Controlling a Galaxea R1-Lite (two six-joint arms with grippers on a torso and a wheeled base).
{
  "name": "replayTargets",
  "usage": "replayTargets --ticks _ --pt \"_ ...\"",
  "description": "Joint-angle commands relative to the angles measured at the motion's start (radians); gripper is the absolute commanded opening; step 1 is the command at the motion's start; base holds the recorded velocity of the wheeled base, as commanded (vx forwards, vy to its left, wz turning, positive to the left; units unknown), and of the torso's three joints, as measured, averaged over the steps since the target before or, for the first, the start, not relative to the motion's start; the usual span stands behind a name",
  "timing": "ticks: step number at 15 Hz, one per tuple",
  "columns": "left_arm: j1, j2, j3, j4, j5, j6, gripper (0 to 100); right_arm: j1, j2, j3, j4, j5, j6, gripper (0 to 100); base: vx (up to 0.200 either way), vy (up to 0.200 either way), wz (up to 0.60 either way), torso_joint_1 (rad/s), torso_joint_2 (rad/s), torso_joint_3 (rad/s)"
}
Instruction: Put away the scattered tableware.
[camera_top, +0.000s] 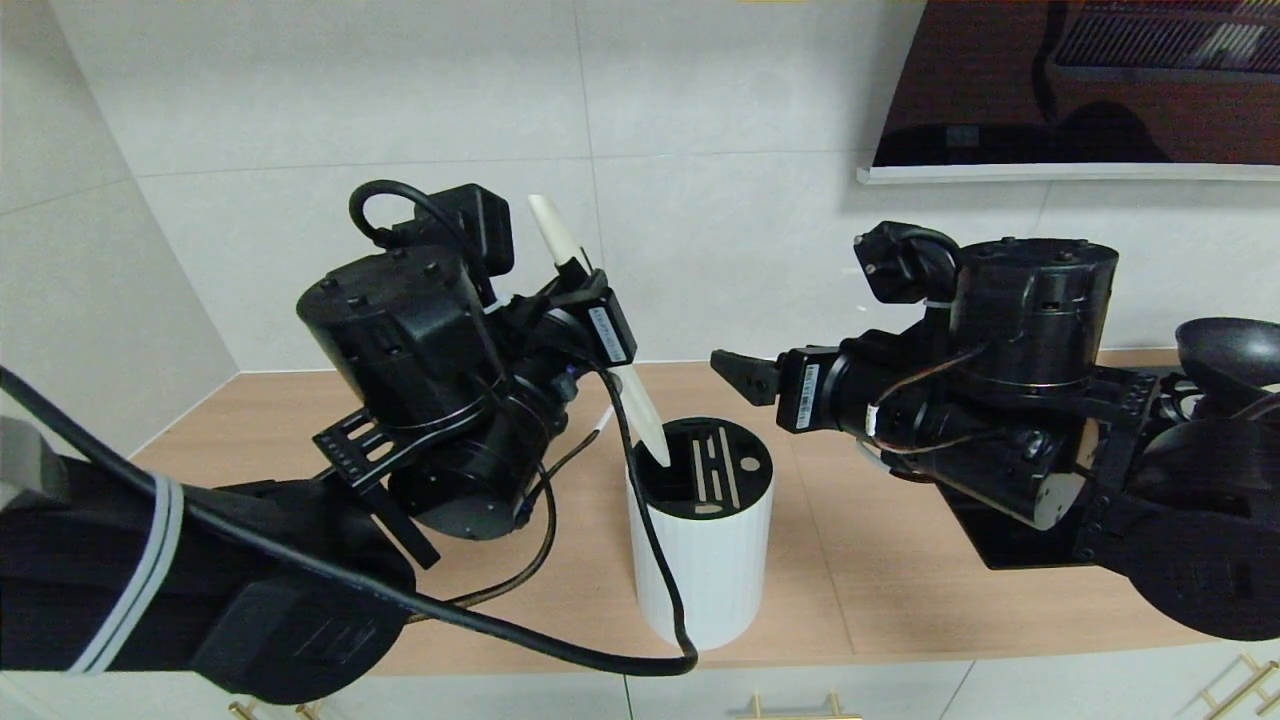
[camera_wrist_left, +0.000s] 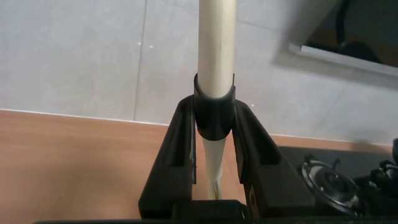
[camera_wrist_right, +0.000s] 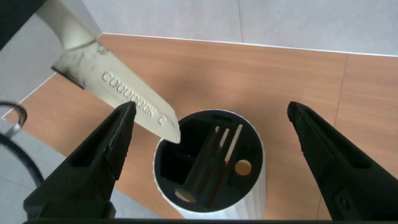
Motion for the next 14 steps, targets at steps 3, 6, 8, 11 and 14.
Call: replayTargets --ticks 3,6,8,11,14 --pt "-0.022 0.007 0.020 0.000 -0.003 -0.003 0 -0.005 0.002 0.000 -0.001 0.000 0.000 100 0.000 0.000 0.00 0.000 0.00 0.000" --pt "-0.029 0.030 0.031 0.000 -0.003 -0.003 0 -0.005 0.002 -0.002 -0.001 0.000 0.000 100 0.000 0.000 0.00 0.000 0.00 0.000" --pt "-0.039 0.035 0.035 0.000 -0.003 -0.004 0 -0.005 0.002 -0.002 -0.001 0.000 0.000 100 0.000 0.000 0.00 0.000 0.00 0.000" --pt "-0.048 0.052 0.043 0.000 -0.003 -0.006 0 -0.005 0.002 -0.002 -0.001 0.000 0.000 100 0.000 0.000 0.00 0.000 0.00 0.000" --pt "-0.051 0.076 0.051 -0.001 -0.001 -0.007 0 -0.005 0.006 0.000 -0.001 0.000 0.000 100 0.000 0.000 0.00 0.000 0.00 0.000"
